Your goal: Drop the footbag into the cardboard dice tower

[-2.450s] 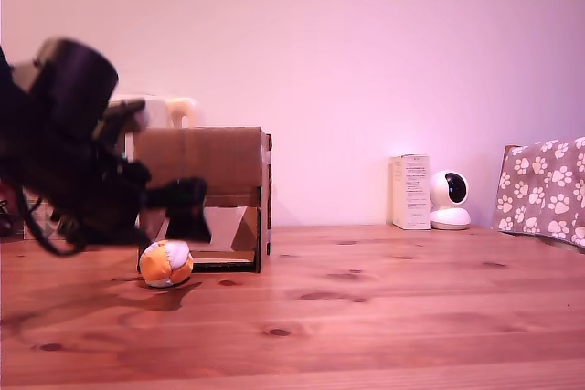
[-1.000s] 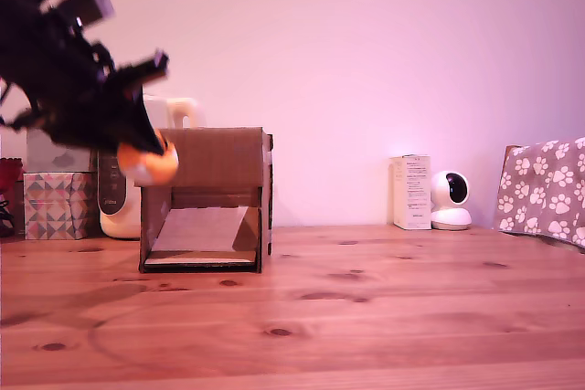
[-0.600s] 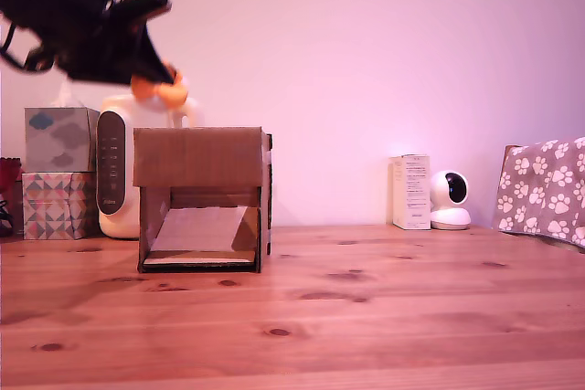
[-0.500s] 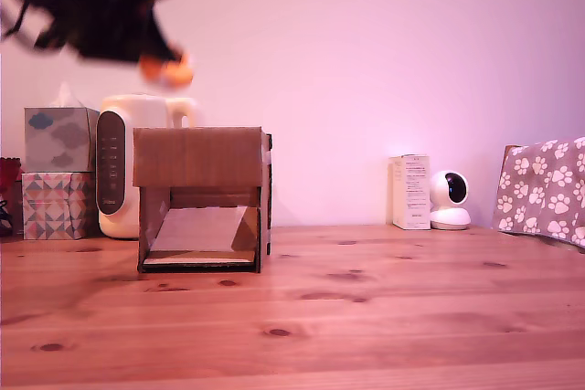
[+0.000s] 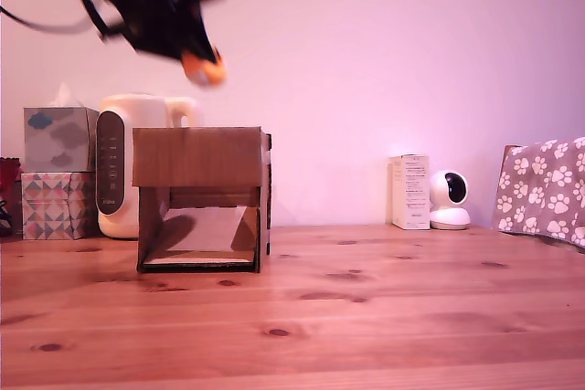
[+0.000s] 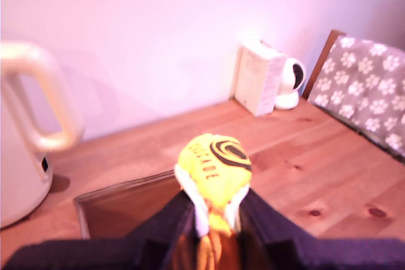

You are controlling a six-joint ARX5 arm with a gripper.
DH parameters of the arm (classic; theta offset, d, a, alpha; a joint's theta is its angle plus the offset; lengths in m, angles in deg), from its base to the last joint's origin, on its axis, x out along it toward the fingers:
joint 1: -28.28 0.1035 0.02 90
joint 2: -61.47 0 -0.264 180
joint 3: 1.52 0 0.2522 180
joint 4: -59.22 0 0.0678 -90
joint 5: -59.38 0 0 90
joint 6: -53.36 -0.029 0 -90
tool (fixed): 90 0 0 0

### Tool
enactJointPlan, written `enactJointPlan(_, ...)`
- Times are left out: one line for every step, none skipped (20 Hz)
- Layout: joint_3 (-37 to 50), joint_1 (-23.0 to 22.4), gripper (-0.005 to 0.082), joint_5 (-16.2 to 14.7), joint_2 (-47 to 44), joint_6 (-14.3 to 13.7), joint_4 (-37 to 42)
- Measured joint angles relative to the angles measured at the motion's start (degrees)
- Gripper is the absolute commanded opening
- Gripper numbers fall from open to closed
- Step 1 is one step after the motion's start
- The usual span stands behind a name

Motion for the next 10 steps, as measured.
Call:
enactJointPlan(-1.97, 0.0, 0.0095, 0.0, -1.99, -0.17, -1.22)
enactJointPlan(-3.87, 0.02, 0.0095, -0.02, -3.65, -0.26, -2.12)
enactJointPlan(-5.88, 0.17, 0.0095, -0.02, -5.18, -0.42, -2.71)
enactJointPlan(-7.1, 0.33, 0.0095, 0.0, -5.99, -0.42, -2.93)
enactJointPlan(-7.65, 0.5, 0.0104, 0.0, -6.32, -0.48, -3.17)
enactJointPlan(-7.67, 0.55, 0.0149, 0.02, -6.34, -0.96, -3.26)
enactJointPlan(-7.67, 0.59, 0.0222, 0.0, -6.34, -1.09, -3.26)
enactJointPlan(-7.67, 0.79, 0.0339, 0.02, -6.34, -1.14, -3.32)
enactJointPlan(-7.67, 0.85, 0.0496, 0.02, -6.36, -1.33, -3.32)
enactJointPlan(-7.67, 0.87, 0.0632, 0.02, -6.36, -1.95, -3.28)
